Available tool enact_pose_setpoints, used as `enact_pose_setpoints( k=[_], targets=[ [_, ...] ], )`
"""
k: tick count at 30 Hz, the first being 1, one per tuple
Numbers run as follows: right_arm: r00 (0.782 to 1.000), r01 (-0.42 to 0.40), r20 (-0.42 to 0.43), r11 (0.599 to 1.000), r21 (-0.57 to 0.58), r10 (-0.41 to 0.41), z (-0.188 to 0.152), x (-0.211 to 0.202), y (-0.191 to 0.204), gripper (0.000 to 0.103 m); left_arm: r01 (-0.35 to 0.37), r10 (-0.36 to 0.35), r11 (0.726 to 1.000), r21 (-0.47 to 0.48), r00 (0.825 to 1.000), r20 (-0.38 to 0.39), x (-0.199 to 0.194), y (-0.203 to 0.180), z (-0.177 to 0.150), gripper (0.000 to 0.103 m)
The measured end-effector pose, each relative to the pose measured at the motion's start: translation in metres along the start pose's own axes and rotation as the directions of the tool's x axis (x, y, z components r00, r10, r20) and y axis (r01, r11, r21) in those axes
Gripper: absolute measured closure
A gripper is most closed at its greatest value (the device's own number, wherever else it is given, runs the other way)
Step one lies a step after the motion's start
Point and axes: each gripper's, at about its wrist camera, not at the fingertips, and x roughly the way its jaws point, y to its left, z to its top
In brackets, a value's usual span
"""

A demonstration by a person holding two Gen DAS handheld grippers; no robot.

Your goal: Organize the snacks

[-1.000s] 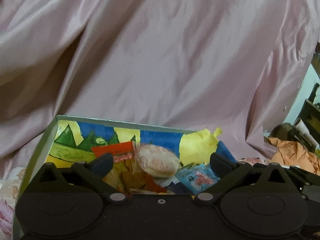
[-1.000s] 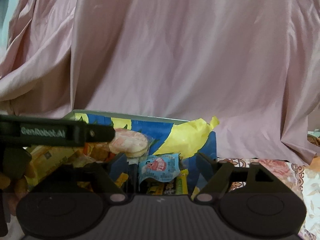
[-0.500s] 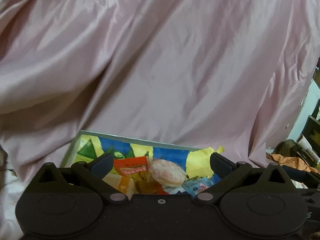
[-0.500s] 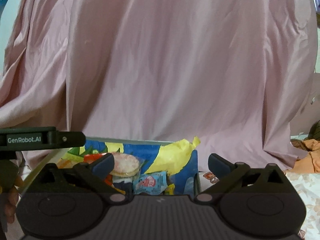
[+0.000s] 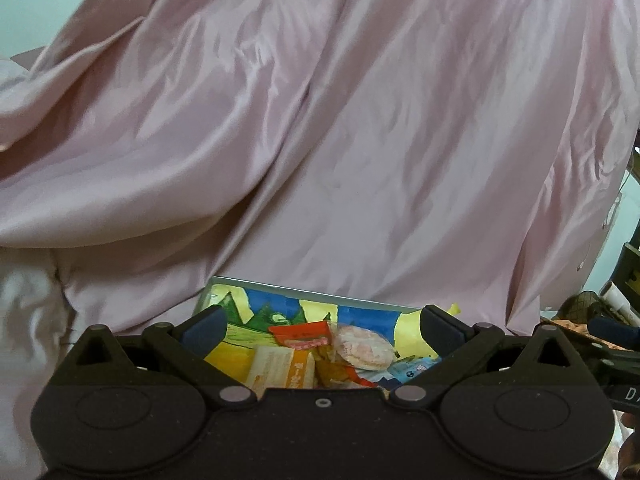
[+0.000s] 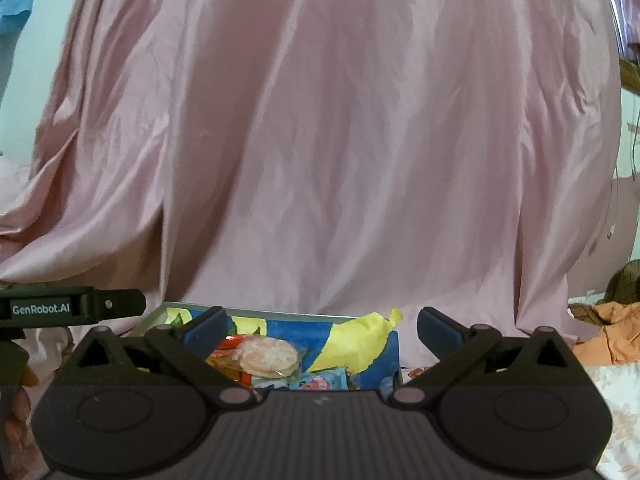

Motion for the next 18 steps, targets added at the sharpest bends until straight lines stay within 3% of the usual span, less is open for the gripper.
enact_pose_setpoints(
  k=[18],
  targets=[
    [0.996,-0.002,0.088,0.995,-0.104,0.012,-0.018,-0.066,0.035,0.0,-0.024,0.024,1.0,-0.014,1.0,0.017,-0.062,0.024,-0.028,0.001]
  ],
)
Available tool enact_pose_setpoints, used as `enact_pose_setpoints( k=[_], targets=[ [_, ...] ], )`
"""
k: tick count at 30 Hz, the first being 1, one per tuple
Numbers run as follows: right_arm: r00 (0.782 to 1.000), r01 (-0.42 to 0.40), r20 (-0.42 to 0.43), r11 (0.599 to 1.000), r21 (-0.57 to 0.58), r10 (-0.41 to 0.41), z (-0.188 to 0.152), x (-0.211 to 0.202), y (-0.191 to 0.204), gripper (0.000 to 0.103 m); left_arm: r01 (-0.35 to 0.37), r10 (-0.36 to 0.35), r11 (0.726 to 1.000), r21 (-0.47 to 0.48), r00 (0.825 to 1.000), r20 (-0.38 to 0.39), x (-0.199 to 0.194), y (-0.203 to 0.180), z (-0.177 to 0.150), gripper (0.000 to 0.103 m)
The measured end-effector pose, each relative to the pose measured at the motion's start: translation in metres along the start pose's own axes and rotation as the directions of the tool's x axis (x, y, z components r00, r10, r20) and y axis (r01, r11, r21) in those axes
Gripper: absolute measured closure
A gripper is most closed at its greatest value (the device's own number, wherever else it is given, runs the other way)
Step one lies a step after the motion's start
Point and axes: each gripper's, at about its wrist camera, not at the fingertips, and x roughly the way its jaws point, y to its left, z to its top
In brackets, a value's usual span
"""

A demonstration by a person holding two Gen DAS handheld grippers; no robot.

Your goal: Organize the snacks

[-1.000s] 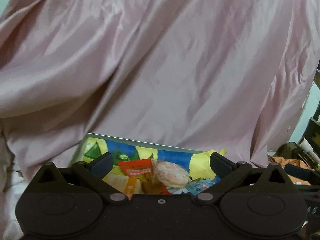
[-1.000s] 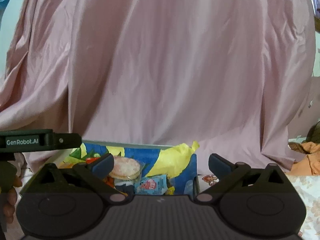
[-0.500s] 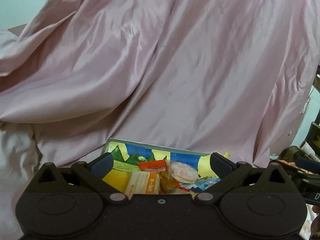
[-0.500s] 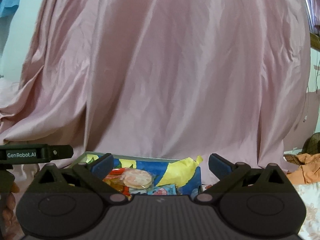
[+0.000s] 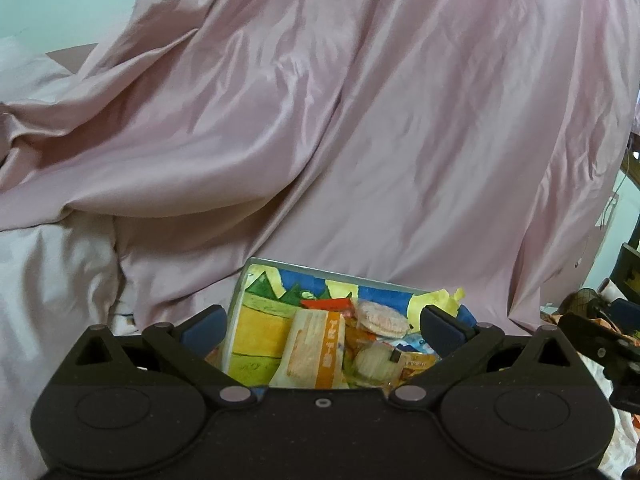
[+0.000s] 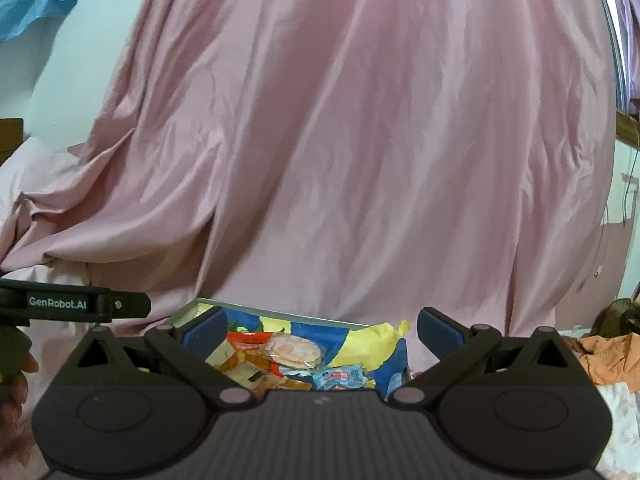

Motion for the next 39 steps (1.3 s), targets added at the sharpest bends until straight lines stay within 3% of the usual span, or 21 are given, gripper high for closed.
enact_pose_setpoints(
  k=[25,39],
  targets=[
    [1.0,0.022,0.014,1.0,0.019,-0.022,-0.008,-0.054,0.026,0.0,-0.004,0.003,1.0,0.023,0.999,0.036,-0.065,0.023,-0.049,0.001],
    [0.991,0.101,0.089,0.994,0.035,-0.104,-0.049,-0.086,0.019,0.0,0.006,-0.009,0.998,0.056,0.999,0.046,-0.091,0.029,-0.082,0.001]
  ],
)
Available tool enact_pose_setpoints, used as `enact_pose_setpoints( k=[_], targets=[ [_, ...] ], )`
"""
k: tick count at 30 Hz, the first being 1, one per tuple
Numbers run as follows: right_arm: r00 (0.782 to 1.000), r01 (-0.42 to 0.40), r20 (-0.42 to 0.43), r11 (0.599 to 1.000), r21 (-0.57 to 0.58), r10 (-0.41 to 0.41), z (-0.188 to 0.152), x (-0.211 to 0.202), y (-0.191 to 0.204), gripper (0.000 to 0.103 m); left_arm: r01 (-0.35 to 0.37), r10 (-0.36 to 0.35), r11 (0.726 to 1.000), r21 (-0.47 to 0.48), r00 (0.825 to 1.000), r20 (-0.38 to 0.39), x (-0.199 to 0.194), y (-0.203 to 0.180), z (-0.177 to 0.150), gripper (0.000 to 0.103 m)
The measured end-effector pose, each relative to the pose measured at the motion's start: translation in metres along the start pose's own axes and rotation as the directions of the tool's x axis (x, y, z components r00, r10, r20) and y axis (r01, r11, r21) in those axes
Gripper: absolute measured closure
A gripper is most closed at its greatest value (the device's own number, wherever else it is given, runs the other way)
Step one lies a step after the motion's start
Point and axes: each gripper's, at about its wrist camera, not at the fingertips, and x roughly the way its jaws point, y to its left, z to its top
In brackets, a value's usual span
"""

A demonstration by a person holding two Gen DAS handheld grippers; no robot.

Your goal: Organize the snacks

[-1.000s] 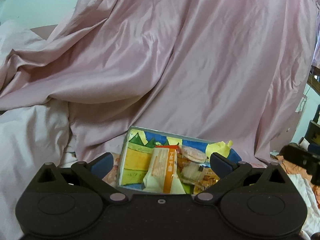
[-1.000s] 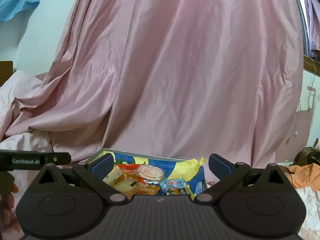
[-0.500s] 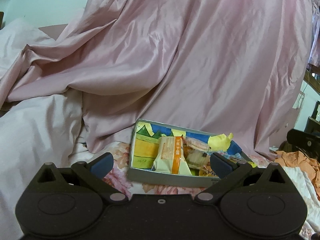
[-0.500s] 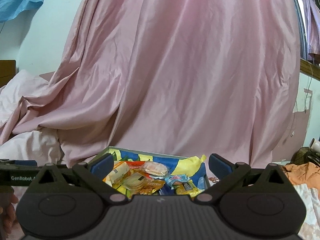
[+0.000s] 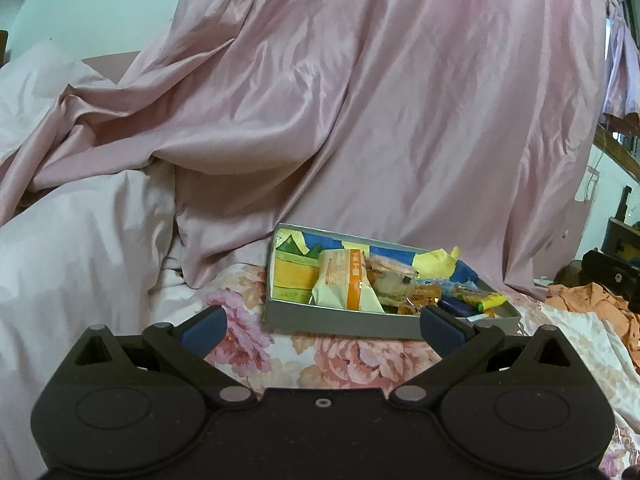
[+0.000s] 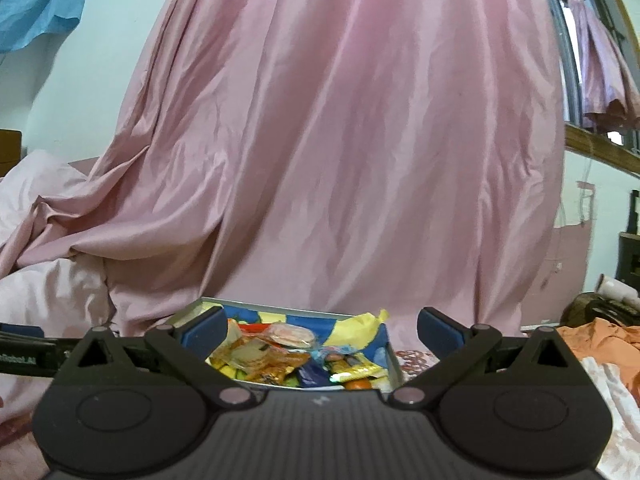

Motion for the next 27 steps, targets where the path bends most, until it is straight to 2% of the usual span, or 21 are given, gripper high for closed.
enact_pose_setpoints(
  k=[5,13,19,27],
  targets=[
    [1.0,0.017,0.008,1.0,0.007,-0.017,-0.006,-0.008,-0.002,0.0,0.009,-0.009,1.0,0.004,1.0,0.008,-0.007,0.001,-0.011,0.001],
    [0.999,0.006,0.037,1.0,0.006,-0.007,-0.014,-0.018,0.005,0.0,0.019,-0.018,0.999,0.027,0.999,-0.03,-0.014,0.006,-0.025,0.001],
    [1.0,-0.003,0.016,1.0,0.018,0.002,-0.023,-0.018,0.01,0.0,0.013,-0.008,0.998,0.062,0.996,-0.085,-0.013,0.013,-0.042,0.001],
    [1.0,0.01,-0.021,0.999,0.044,-0.009,-0.036,-0.016,0.015,0.0,0.009,-0.002,0.998,0.067,0.995,-0.101,-0.011,0.021,-0.053,0.001]
  ],
)
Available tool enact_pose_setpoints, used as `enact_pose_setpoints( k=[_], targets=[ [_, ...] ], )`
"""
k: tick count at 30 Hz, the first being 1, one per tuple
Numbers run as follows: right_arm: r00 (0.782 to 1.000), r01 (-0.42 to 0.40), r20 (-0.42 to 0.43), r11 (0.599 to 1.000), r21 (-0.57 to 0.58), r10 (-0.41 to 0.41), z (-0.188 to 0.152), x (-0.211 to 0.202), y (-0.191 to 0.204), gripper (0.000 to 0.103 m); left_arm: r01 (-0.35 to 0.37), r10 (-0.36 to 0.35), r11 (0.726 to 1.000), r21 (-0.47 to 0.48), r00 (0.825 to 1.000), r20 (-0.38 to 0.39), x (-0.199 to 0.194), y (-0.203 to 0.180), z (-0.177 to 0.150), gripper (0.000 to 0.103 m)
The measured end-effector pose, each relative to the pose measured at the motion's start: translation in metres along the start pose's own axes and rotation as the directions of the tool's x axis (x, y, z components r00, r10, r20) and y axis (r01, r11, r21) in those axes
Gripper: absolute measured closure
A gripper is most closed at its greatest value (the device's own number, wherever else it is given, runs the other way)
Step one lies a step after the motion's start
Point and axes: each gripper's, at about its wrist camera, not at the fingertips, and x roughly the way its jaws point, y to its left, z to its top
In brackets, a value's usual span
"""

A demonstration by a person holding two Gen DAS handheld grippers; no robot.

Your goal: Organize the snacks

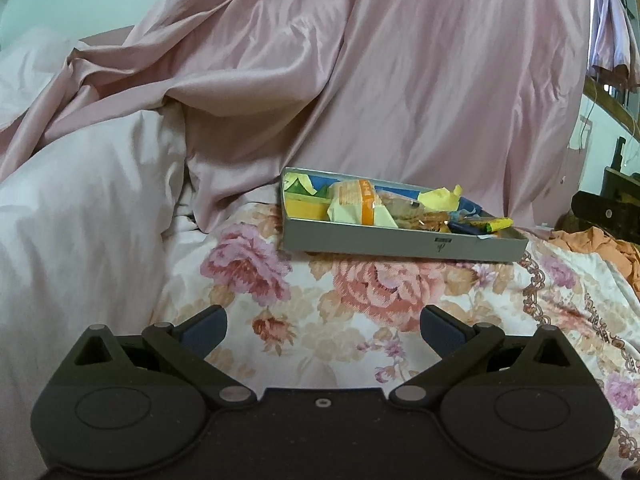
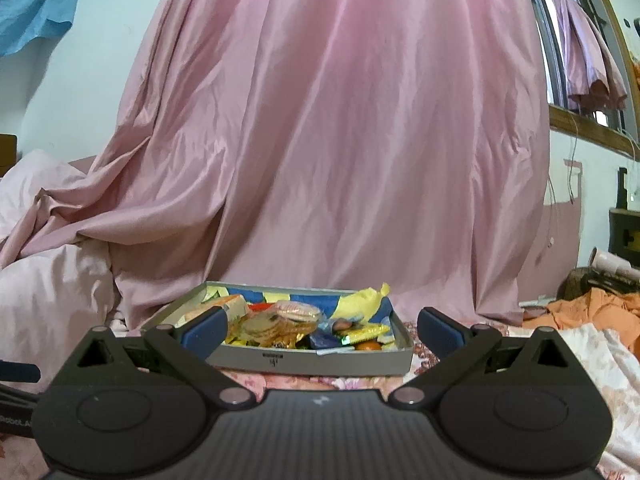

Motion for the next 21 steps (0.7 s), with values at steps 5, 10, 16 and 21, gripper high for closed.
enact_pose_setpoints(
  k=[5,10,16,21],
  targets=[
    [1.0,0.007,-0.009,1.0,-0.018,-0.007,-0.008,-0.001,0.005,0.0,0.007,-0.007,1.0,-0.005,1.0,0.002,0.003,0.004,-0.007,0.001],
    [1.0,0.005,-0.019,1.0,-0.023,-0.006,-0.018,-0.007,0.009,0.0,0.018,-0.018,1.0,-0.003,1.0,0.011,0.002,0.005,-0.014,0.001],
    [0.999,0.019,-0.04,1.0,0.003,-0.019,-0.034,-0.014,0.011,0.0,-0.018,0.018,1.0,0.0,0.998,0.055,-0.012,0.006,-0.02,0.001],
    [0.997,0.028,-0.077,0.998,0.049,-0.024,-0.05,-0.018,0.012,0.0,-0.039,0.037,0.999,0.031,0.998,0.058,-0.026,0.006,-0.027,0.001]
  ],
)
